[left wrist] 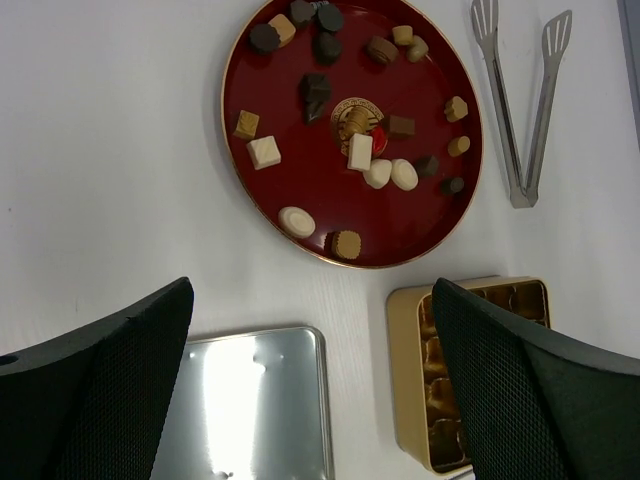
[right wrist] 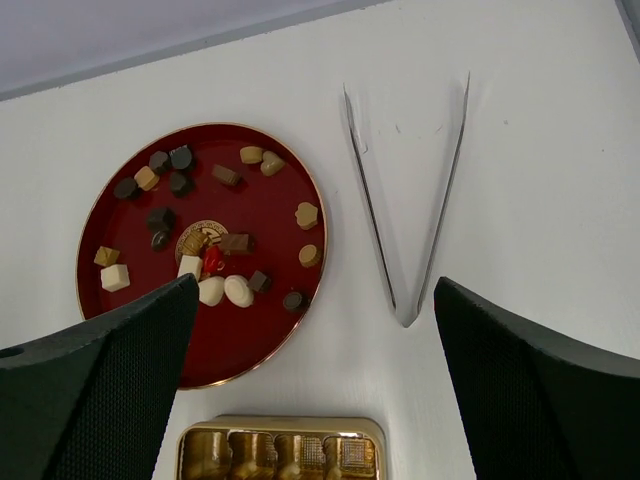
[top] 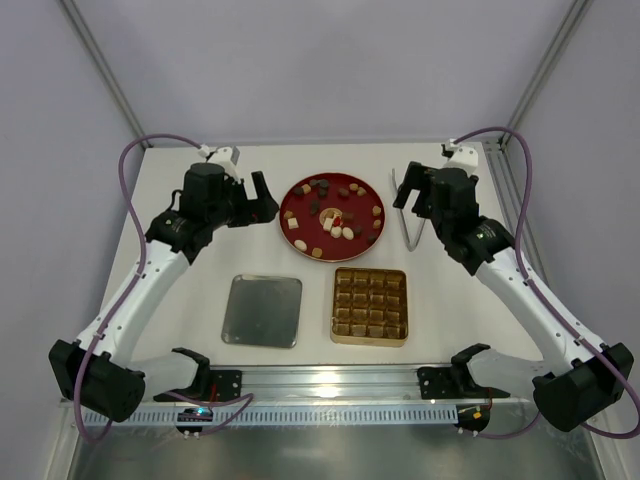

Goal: Pack the chocolate

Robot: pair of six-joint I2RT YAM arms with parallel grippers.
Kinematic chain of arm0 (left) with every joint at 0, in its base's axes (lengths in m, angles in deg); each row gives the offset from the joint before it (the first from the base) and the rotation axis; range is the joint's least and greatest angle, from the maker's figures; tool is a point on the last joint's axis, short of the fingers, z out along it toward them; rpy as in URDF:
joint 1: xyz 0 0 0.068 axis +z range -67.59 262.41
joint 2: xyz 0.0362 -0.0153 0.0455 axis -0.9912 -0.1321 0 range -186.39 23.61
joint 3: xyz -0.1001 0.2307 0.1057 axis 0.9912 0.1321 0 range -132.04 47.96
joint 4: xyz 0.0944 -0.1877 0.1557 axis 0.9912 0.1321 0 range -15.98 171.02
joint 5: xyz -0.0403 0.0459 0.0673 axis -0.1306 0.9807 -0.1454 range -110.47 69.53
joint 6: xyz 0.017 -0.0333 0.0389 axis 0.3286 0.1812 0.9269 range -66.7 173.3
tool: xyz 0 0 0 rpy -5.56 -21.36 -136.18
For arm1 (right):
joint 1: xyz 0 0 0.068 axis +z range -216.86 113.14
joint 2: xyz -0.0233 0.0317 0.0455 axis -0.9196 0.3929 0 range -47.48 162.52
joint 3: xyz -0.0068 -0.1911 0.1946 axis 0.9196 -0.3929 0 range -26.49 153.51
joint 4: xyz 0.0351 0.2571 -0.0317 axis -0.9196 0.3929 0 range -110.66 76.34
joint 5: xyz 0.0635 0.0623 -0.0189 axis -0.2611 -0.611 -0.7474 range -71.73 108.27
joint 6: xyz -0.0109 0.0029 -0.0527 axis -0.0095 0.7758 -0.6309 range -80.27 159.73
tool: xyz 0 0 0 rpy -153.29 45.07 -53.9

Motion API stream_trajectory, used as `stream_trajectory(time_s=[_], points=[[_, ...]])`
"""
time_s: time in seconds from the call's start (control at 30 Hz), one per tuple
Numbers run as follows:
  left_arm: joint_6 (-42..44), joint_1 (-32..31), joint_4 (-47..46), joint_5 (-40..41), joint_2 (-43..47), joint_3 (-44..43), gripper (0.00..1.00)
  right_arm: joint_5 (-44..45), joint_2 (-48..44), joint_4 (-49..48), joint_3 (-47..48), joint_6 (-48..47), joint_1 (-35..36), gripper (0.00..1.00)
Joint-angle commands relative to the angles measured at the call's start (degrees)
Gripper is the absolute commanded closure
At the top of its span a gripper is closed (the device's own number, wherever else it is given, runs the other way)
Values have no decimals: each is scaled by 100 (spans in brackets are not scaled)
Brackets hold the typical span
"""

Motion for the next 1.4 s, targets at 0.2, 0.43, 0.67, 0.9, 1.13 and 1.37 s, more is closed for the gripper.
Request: stream_trajectory(time_s=[0.2,0.43,0.67,0.9,1.13,1.37], points=[[-182,32,-217,-279,-66,-140,0,-580,346,166,565,-492,-432,0],[-208,32,-147,-578,-110,-229,0,-1296,1506,878,1532,-553,-1532,0],[-208,32,-147,-570,-57,-167,0,-1489,2262,607,1375,-782,-1559,0],[-164,32,-59,-446,-13,-158,0,-1577,3291,431,1366,-870,-1550,0],[-138,32,-15,-411,4,-132,0,-1586,4020,430,1612,-1046,-1550,0],[-120,32,-15,-429,-57,-123,0,-1559,4530,580,2007,-1222,-1550,0]])
